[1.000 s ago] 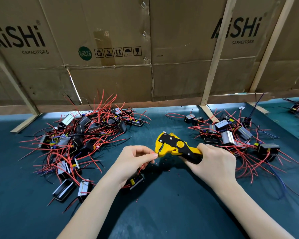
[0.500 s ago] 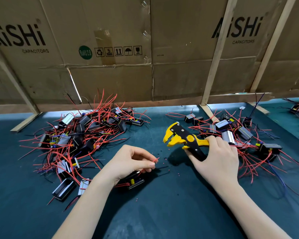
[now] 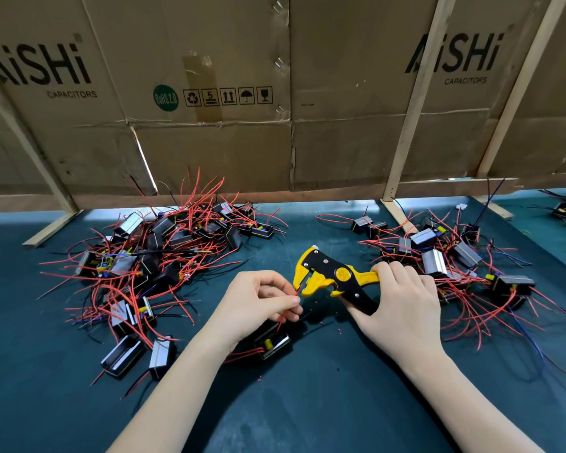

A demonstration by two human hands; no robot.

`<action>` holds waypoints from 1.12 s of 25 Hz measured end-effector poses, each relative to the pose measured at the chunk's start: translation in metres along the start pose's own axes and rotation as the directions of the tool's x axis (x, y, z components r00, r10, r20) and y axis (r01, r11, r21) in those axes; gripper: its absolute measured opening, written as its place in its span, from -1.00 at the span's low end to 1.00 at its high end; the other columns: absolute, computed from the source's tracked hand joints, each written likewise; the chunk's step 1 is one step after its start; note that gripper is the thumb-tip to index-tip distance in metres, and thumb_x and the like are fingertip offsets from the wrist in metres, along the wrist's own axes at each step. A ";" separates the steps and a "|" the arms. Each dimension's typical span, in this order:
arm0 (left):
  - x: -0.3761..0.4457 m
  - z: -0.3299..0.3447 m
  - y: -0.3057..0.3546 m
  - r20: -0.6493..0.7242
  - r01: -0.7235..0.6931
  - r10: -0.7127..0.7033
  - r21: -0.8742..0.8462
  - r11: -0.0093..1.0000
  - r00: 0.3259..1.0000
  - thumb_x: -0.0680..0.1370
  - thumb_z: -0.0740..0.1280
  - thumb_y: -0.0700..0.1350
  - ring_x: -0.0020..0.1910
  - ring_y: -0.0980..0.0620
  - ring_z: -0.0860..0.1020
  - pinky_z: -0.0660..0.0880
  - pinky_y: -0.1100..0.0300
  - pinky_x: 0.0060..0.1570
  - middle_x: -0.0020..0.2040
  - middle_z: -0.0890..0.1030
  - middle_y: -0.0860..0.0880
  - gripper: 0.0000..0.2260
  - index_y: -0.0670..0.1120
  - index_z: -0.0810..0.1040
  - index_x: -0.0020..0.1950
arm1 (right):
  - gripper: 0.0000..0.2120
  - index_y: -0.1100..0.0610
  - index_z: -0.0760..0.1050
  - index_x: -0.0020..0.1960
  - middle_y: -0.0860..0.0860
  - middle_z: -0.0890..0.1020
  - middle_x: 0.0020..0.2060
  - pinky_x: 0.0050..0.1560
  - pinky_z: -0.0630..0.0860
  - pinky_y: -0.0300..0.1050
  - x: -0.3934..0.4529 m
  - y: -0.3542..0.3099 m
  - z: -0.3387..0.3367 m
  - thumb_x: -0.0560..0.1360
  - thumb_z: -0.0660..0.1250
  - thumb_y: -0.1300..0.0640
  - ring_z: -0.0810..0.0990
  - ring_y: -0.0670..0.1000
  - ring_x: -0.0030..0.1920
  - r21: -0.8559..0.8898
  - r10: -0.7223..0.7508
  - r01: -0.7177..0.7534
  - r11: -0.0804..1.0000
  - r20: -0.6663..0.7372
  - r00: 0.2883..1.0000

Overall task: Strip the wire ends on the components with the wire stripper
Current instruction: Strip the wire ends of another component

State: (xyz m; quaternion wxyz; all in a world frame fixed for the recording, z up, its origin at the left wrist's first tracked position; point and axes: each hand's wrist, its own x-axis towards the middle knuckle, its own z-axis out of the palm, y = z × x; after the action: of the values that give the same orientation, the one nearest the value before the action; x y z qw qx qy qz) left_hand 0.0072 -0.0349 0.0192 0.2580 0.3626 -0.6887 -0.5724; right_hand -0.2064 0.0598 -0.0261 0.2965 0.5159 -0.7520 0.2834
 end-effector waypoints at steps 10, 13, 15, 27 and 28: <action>0.000 -0.002 0.000 0.011 0.059 -0.059 -0.003 0.998 0.998 0.49 0.44 -0.29 -0.29 -0.02 0.69 0.57 0.27 -0.29 -0.23 0.71 -0.18 -0.96 -0.23 0.60 -0.13 | -0.51 0.16 0.50 -0.19 0.02 0.50 -0.35 -0.22 0.33 0.01 0.002 0.000 -0.002 0.27 0.48 -0.26 0.52 0.17 -0.31 -0.033 -0.064 0.064 0.997 -0.017 0.998; 0.000 -0.002 0.000 0.017 0.075 -0.075 0.009 0.997 0.997 0.48 0.44 -0.29 -0.29 -0.03 0.69 0.56 0.27 -0.28 -0.23 0.71 -0.17 -0.96 -0.21 0.60 -0.16 | -0.54 0.15 0.48 -0.22 0.02 0.49 -0.38 -0.23 0.32 0.01 0.001 0.001 -0.002 0.28 0.47 -0.24 0.52 0.17 -0.32 -0.033 -0.079 0.079 0.996 -0.021 0.997; 0.001 -0.002 -0.001 0.020 0.083 -0.084 0.020 0.996 0.996 0.48 0.44 -0.29 -0.29 -0.03 0.69 0.55 0.26 -0.27 -0.23 0.71 -0.17 -0.95 -0.20 0.60 -0.16 | -0.56 0.15 0.48 -0.24 0.02 0.48 -0.39 -0.24 0.33 0.00 0.002 0.002 -0.001 0.28 0.48 -0.22 0.53 0.16 -0.34 -0.035 -0.093 0.092 0.995 -0.021 0.995; -0.003 -0.006 0.005 0.075 0.075 -0.078 0.044 0.996 0.994 0.47 0.45 -0.30 -0.33 0.00 0.66 0.52 0.30 -0.34 -0.23 0.71 -0.19 -0.95 -0.21 0.61 -0.17 | -0.46 0.14 0.38 -0.49 0.02 0.43 -0.60 -0.46 0.20 -0.23 0.001 -0.003 -0.008 0.07 0.67 -0.17 0.47 0.13 -0.59 -0.006 -0.043 0.043 0.999 0.060 0.997; -0.003 -0.008 0.006 0.086 0.064 -0.068 0.044 0.997 0.994 0.47 0.45 -0.30 -0.33 0.00 0.66 0.52 0.30 -0.34 -0.23 0.71 -0.19 -0.95 -0.21 0.61 -0.17 | -0.46 0.13 0.38 -0.50 0.01 0.43 -0.60 -0.44 0.19 -0.24 0.001 -0.003 -0.008 0.07 0.67 -0.17 0.48 0.12 -0.59 -0.004 -0.038 0.038 0.999 0.069 0.997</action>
State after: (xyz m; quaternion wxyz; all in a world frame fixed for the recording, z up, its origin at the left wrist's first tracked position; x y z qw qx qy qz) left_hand 0.0135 -0.0369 0.0264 0.2011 0.3651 -0.6985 -0.5817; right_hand -0.2024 0.0644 -0.0195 0.2770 0.5390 -0.7525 0.2578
